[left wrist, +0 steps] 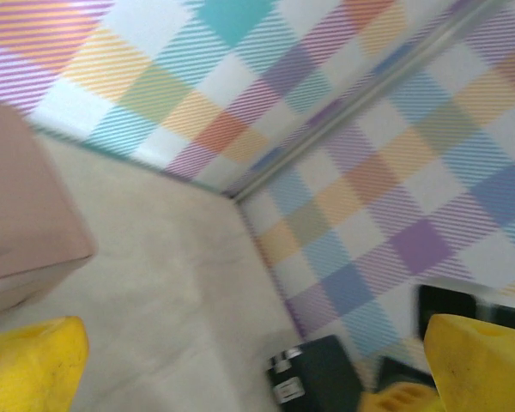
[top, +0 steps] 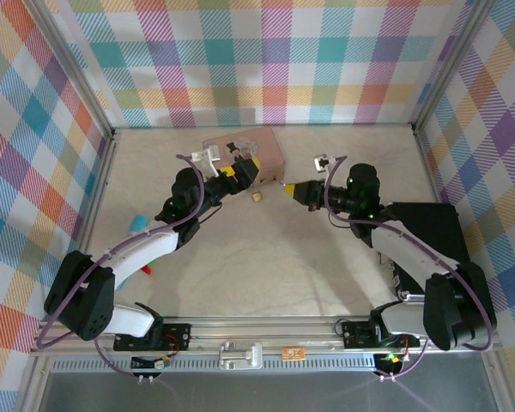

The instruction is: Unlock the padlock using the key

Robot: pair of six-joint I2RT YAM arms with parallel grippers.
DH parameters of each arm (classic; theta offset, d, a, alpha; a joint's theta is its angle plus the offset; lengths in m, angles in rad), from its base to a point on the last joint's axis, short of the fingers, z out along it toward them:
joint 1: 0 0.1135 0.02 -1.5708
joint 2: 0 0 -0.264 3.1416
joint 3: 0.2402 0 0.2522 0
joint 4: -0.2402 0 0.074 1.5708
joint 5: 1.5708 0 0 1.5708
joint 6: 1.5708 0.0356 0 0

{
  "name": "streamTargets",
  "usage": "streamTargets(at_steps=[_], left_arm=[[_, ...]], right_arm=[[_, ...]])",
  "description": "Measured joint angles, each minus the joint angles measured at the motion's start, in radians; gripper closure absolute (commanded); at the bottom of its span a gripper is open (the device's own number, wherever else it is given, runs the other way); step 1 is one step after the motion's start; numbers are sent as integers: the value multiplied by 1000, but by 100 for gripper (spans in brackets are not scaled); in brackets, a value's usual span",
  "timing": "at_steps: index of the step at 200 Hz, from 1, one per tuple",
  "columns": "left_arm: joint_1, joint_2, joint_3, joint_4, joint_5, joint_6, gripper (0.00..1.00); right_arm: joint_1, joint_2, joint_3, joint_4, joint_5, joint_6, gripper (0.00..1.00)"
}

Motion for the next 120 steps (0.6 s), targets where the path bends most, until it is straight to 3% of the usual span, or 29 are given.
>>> streamTargets(at_steps=[39,81,120], left_arm=[[5,51,1,-163,-31,16,6],[-11,208,75,-303,-82,44,12],[-38,373,174,-331,-146,61,18]], right_arm=[[13,-107,5,-279,179,-180,100],[26,-125,25,-473,386,-275,100],[26,-109,25,-534,431,-305,100]])
